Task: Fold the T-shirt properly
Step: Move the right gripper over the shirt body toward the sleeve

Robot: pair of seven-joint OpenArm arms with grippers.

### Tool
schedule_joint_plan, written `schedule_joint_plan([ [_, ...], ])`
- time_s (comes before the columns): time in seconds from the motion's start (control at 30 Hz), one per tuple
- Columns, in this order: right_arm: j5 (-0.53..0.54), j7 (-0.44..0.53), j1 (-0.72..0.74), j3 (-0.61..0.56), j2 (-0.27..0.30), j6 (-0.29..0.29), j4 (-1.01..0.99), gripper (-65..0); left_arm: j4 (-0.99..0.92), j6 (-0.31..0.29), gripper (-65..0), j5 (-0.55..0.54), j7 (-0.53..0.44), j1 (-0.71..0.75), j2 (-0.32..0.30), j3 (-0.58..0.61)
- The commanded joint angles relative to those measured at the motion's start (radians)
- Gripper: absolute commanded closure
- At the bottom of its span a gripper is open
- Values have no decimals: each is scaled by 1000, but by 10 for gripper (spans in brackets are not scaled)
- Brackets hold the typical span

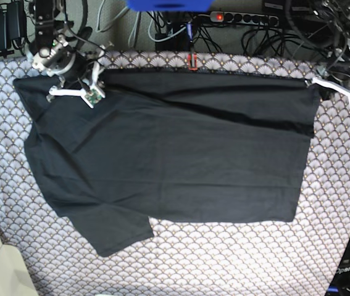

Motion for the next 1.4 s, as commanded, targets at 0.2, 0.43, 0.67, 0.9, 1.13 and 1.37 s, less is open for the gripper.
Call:
schedule_joint_plan([
  [0.2, 2, 15, 10, -1, 29, -4, 60, -22, 20, -2, 0, -13, -18, -2, -9, -4],
  [0.43, 1, 6, 45, -84, 101, -4, 103, -21, 20, -2, 0, -13, -18, -2, -9, -4],
  [0.67, -153, 4, 105, -254, 141, -4, 101, -21, 20, -2, 0, -13, -18, 0, -9, -4],
  [0.9, -302, 9, 200, -401, 142, -4, 77, -21, 22, -2, 0, -14, -23, 13, -7, -4],
  [1.13, -309, 12, 344, -406, 181, -4, -30, -21, 22, -2, 0, -14, -18, 15, -7, -5],
  [1.37, -309, 15, 425, -401, 205, -4, -112, -21, 22, -2, 0, -14, -26, 26, -7, -5],
])
